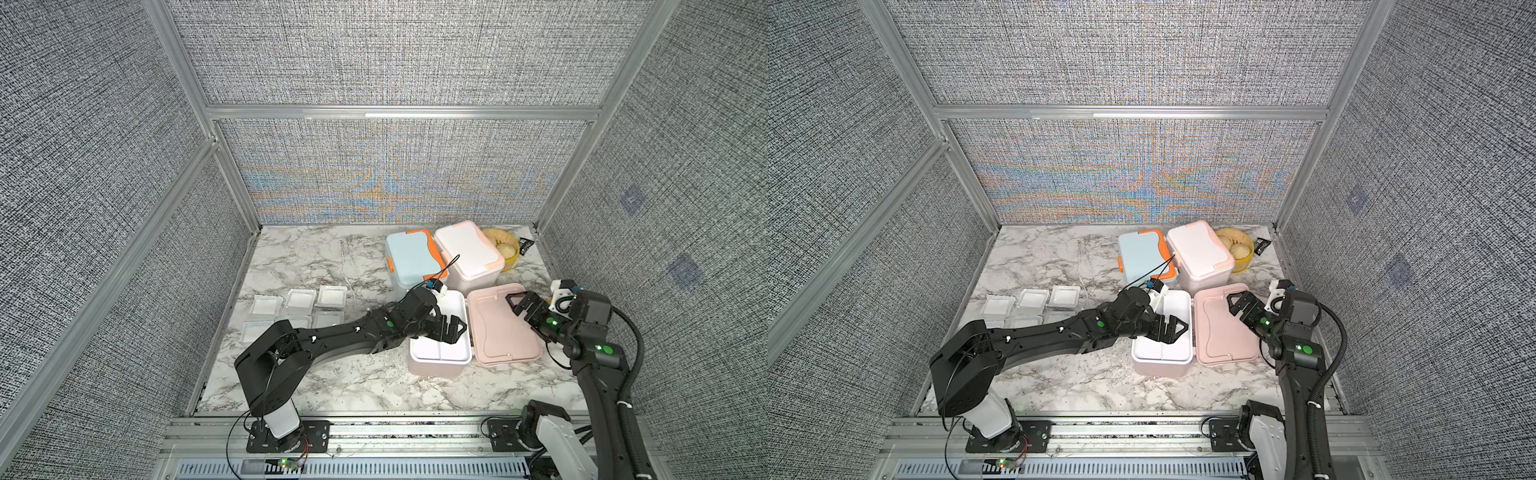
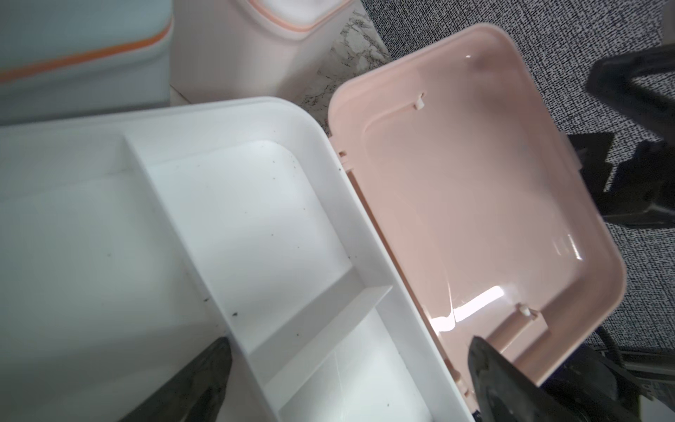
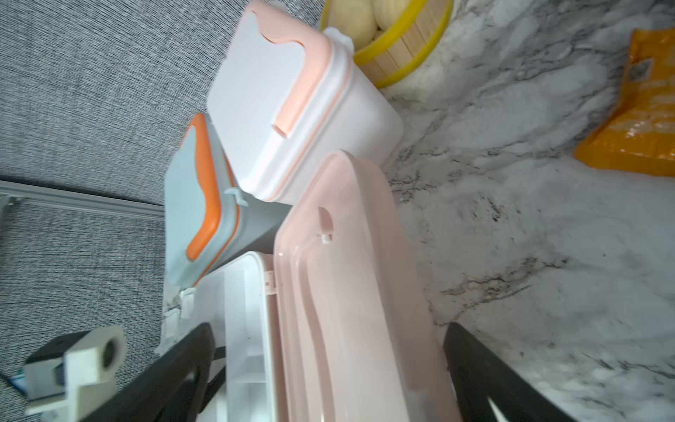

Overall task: Open first aid kits and take out gauze
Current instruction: Close the lid of the first aid kit.

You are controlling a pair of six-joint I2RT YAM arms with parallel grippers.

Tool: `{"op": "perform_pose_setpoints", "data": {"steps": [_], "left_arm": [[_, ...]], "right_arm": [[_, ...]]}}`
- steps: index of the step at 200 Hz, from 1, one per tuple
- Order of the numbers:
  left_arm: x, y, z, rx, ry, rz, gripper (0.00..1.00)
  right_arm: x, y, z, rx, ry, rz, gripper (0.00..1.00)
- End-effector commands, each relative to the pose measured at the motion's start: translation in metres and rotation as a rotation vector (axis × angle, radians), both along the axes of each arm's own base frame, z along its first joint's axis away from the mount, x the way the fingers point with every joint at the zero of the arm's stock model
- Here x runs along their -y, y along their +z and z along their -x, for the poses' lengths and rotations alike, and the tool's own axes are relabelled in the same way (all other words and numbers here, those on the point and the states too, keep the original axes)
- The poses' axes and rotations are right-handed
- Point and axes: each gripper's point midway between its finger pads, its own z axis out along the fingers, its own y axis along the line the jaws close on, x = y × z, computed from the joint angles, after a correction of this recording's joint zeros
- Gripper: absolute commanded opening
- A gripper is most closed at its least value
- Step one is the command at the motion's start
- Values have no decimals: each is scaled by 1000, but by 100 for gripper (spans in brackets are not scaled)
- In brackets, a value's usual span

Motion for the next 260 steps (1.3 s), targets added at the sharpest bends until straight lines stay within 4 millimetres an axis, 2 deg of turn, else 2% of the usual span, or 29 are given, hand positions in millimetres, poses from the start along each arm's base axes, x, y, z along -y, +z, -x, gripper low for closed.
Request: {"op": "perform_pose_setpoints", "data": {"steps": [1,57,87,115,144,193,230,247,260], "left_arm": [[12,6,21,-60,-93,69,100],[12,16,10,-41,-20,142,100],[8,36,7,4,5,210,100],[-5,57,7,61,25,226,100],[-29,72,6,138,66,201,100],[-92,78,3,221,174,100,100],[-131,76,6,222,229,94,100],[-142,76,10,218,239,103,100],[-148,76,12,218,246,113,100]], "right_arm": [[-42,32,11,45,186,-194,99],[-84,65,20,90,366,-212,99],[-95,74,22,101,404,-191,99],[-104,76,25,97,437,-166,99],[-109,72,27,84,455,-153,99],[-130,61,31,57,524,-120,99],[-159,43,31,18,603,-93,99],[-175,33,34,-13,660,-59,99],[-181,25,35,-41,675,-21,99]]}}
